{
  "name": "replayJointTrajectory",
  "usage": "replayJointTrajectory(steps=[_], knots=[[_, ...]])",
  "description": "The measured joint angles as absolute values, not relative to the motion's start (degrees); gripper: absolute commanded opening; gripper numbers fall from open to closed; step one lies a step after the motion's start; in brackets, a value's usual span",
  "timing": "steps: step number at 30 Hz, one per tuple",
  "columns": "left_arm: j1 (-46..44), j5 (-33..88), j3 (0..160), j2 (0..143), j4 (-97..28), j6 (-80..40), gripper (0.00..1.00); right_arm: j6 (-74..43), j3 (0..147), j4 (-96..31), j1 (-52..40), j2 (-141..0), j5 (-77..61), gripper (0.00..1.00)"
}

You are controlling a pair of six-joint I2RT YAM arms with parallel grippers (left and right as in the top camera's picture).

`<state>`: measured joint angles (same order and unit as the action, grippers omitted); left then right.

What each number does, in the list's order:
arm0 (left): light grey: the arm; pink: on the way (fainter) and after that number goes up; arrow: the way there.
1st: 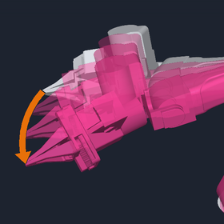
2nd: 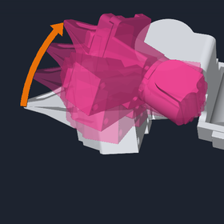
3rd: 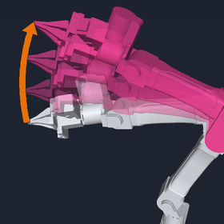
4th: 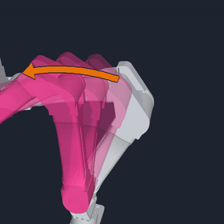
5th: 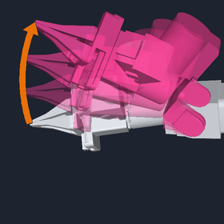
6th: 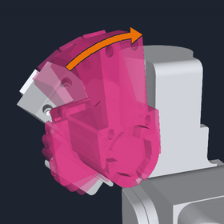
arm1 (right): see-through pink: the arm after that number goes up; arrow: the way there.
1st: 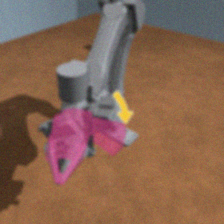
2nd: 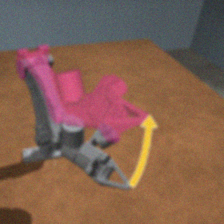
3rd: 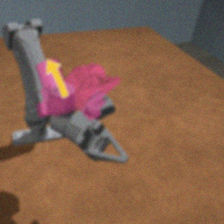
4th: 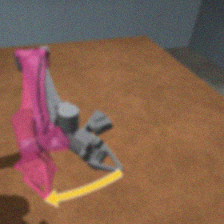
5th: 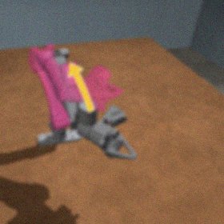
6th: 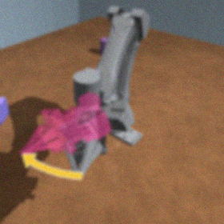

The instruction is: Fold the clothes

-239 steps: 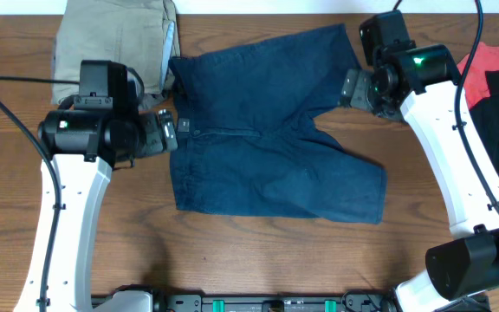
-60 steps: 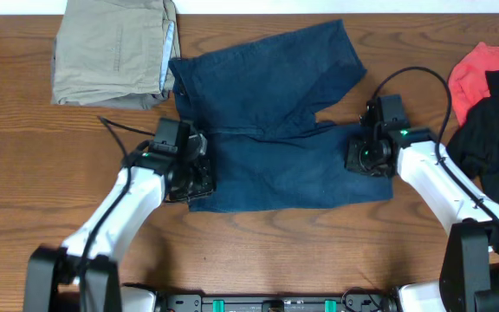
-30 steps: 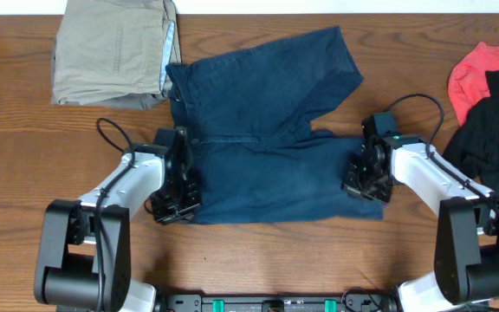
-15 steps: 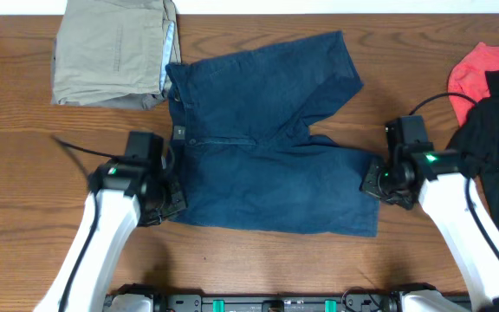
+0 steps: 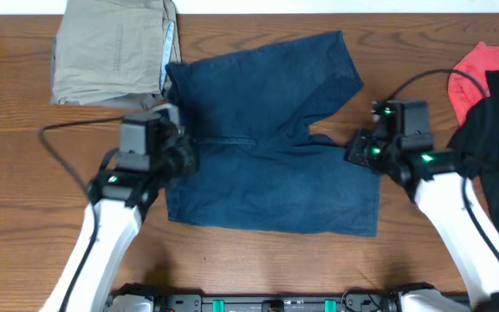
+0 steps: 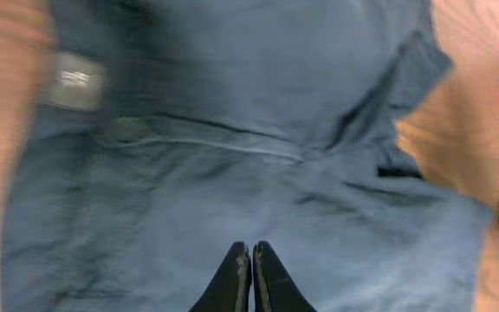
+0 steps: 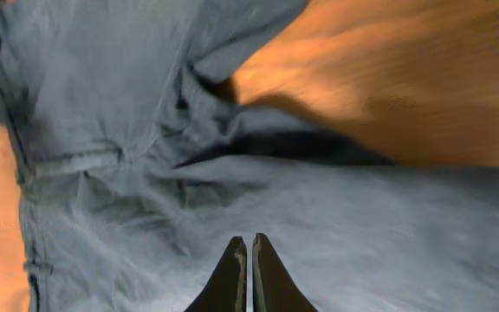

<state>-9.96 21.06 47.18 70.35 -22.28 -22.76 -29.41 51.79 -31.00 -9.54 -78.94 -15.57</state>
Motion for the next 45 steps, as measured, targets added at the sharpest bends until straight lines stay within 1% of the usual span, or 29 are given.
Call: replayJointTrajectory(steps=[7, 12, 19, 27, 34, 40, 45], knots=[[-15.9, 28.0, 47.2, 85.0, -13.2, -23.0, 0.06, -27.3, 51.8, -28.8, -12.0, -91.0, -21.0, 0.03], [-18.5, 29.9, 47.2, 93.6, -8.0, -23.8, 0.06, -25.9, 51.8, -28.0, -11.9, -96.9, -21.7, 0.03], [-18.3, 29.3, 47.2, 101.5, -7.2, -24.2, 0.06, -26.4, 52.3, -29.5, -11.5, -101.6, -20.4, 0.01], [-16.4, 29.3, 47.5, 101.5, -9.0, -24.2, 0.06, -27.0, 53.4, -34.1, -7.0, -101.9, -19.4, 0.01], [-13.3, 26.4, 47.4, 98.5, -16.1, -23.0, 0.06, -27.2, 56.1, -43.2, -2.8, -101.6, -11.3, 0.01], [-12.6, 20.1, 47.2, 88.8, -26.5, -22.2, 0.06, -27.6, 57.7, -50.0, -2.7, -99.1, -5.6, 0.01], [-12.8, 17.8, 47.2, 80.0, -32.2, -22.1, 0.06, -27.0, 57.8, -52.7, -3.4, -96.4, -5.9, 0.01]])
